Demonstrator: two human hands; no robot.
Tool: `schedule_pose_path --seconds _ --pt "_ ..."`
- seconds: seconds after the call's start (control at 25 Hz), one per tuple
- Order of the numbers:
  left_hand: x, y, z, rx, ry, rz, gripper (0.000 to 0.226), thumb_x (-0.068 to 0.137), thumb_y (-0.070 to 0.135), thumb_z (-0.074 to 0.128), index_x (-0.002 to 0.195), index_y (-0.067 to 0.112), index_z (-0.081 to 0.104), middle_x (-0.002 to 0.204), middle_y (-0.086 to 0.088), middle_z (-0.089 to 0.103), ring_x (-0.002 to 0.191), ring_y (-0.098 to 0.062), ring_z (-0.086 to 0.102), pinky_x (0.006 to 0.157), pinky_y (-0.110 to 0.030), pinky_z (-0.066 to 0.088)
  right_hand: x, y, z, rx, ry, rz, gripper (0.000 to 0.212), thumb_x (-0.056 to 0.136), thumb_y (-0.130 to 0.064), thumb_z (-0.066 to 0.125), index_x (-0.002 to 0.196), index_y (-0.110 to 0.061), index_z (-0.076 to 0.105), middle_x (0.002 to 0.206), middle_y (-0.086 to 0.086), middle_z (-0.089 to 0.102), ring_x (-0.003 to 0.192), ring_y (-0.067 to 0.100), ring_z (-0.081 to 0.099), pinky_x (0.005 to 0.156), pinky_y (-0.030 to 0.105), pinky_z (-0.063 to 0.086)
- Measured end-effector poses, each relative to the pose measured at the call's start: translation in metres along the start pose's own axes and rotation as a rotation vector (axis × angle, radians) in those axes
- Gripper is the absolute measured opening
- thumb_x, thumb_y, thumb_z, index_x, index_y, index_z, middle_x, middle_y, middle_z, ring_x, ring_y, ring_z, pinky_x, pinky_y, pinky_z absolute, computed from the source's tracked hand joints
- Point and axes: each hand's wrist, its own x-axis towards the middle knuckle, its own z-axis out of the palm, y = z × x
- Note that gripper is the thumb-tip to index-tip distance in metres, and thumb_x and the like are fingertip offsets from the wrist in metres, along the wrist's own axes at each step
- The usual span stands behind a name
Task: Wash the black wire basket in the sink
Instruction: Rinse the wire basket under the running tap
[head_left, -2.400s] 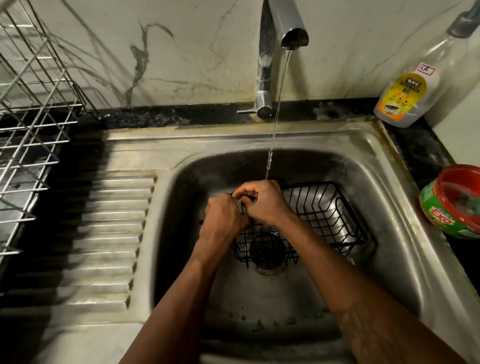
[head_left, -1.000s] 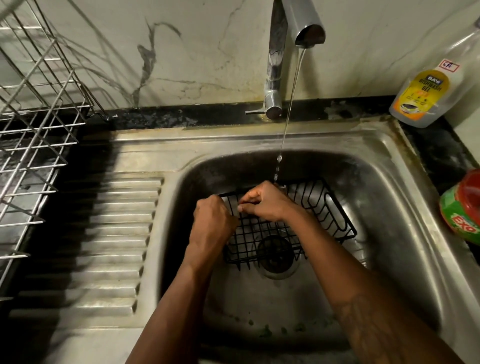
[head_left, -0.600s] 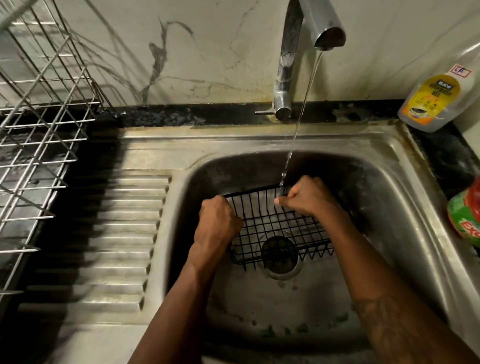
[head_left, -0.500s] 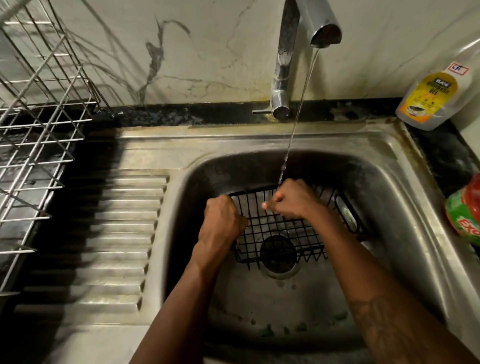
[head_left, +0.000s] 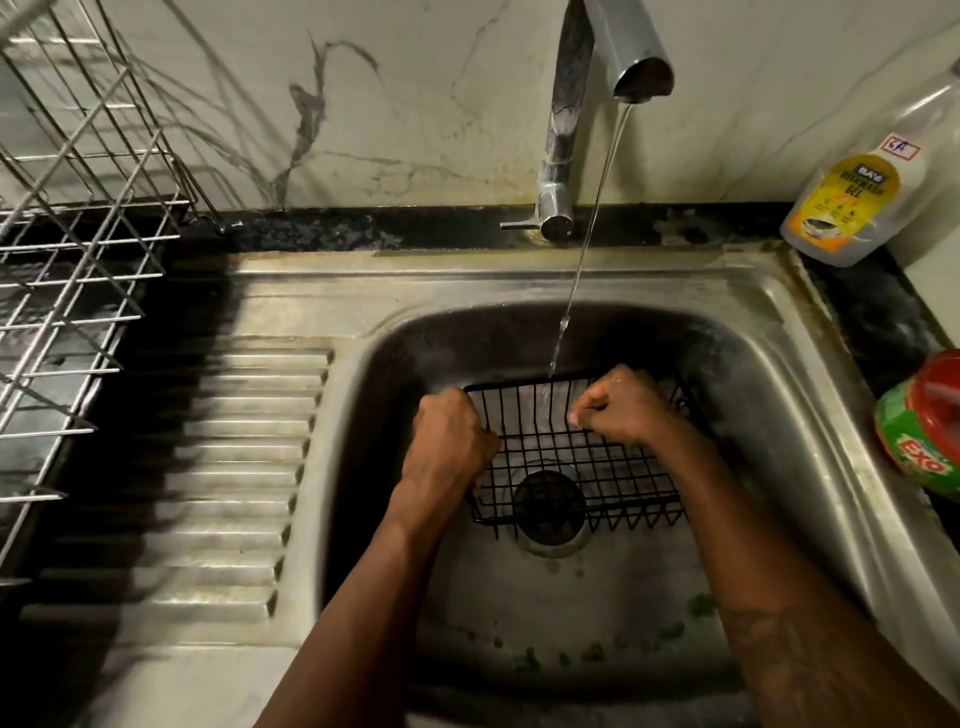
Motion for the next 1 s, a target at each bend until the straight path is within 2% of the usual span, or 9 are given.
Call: schedule_pose_path --seconds 0.16,0.24,0.32,0.4,0.56,0.72,0.84,0.92,1.0 --pt "0.000 0.009 0.010 -0.006 -0.033 0.081 0.030 0.086 0.008 0.070 0.062 0.014 0.053 0.066 -0.006 0.063 0.050 -0.012 0.056 0.042 -0.021 0.043 0.003 -0.056 0.031 -0.027 -0.101 -0.188 0.001 0.087 -0.026 0.077 0.087 -0.026 0.078 0.082 -0.009 0.073 0.079 0.008 0.068 0.072 0.027 0.055" --pt "-0.001 0.009 0.009 0.024 -0.004 0.100 0.036 0.086 0.011 0.068 0.058 0.019 0.047 0.064 -0.005 0.063 0.048 -0.011 0.051 0.044 -0.021 0.042 0.003 -0.075 0.044 0.026 -0.174 -0.295 0.015 0.090 -0.015 0.072 0.096 -0.026 0.079 0.089 -0.007 0.075 0.082 0.009 0.069 0.071 0.025 0.054" --pt "-0.001 0.004 0.001 0.049 0.074 0.069 0.037 0.083 0.012 0.068 0.055 0.019 0.045 0.060 -0.002 0.058 0.051 -0.014 0.057 0.047 -0.024 0.049 0.006 -0.065 0.040 0.163 -0.202 -0.246 0.020 0.090 -0.018 0.074 0.106 -0.028 0.078 0.101 -0.016 0.074 0.092 0.002 0.067 0.081 0.022 0.053" --pt "-0.001 -0.004 -0.008 0.042 0.117 0.018 0.033 0.081 0.006 0.067 0.056 0.016 0.049 0.063 -0.005 0.059 0.058 -0.022 0.063 0.054 -0.030 0.058 0.008 -0.037 0.023 0.171 -0.119 -0.133 0.011 0.089 -0.025 0.076 0.098 -0.031 0.079 0.099 -0.017 0.073 0.094 0.000 0.066 0.087 0.024 0.053" --pt "-0.004 -0.003 -0.010 0.039 0.109 0.018 0.030 0.080 0.000 0.064 0.059 0.013 0.047 0.064 -0.005 0.054 0.058 -0.023 0.059 0.052 -0.031 0.054 0.008 0.003 -0.006 0.072 0.101 0.057 0.012 0.083 -0.027 0.082 0.074 -0.034 0.077 0.080 -0.013 0.074 0.081 0.004 0.069 0.082 0.029 0.058" --pt "-0.004 0.005 0.002 0.042 0.057 0.062 0.029 0.082 0.006 0.069 0.062 0.011 0.049 0.069 -0.008 0.060 0.055 -0.017 0.055 0.044 -0.027 0.045 0.007 -0.033 0.018 0.028 -0.039 -0.111 0.009 0.080 -0.037 0.083 0.084 -0.030 0.080 0.082 -0.015 0.074 0.084 0.002 0.067 0.080 0.028 0.057" --pt "-0.006 0.006 0.001 0.090 0.066 0.068 0.028 0.082 0.011 0.069 0.063 0.012 0.048 0.066 -0.006 0.055 0.060 -0.020 0.055 0.054 -0.030 0.047 0.007 -0.055 0.039 0.148 -0.123 -0.188 0.012 0.082 -0.036 0.082 0.091 -0.029 0.080 0.089 -0.017 0.075 0.087 -0.001 0.068 0.084 0.027 0.057" --pt "-0.005 0.001 -0.003 0.076 0.101 0.039 0.026 0.081 0.006 0.067 0.064 0.010 0.048 0.067 -0.005 0.052 0.063 -0.024 0.057 0.056 -0.031 0.051 0.010 -0.048 0.035 0.234 -0.097 -0.156 0.013 0.081 -0.035 0.083 0.093 -0.030 0.080 0.099 -0.019 0.072 0.095 0.000 0.066 0.089 0.026 0.053" --pt "-0.005 -0.004 -0.006 0.072 0.138 0.020 0.027 0.081 0.000 0.064 0.061 0.007 0.047 0.067 -0.007 0.054 0.058 -0.022 0.056 0.050 -0.031 0.049 0.010 -0.032 0.020 0.148 0.051 -0.083 0.004 0.083 -0.037 0.081 0.083 -0.035 0.078 0.091 -0.019 0.073 0.090 0.003 0.066 0.081 0.027 0.054"
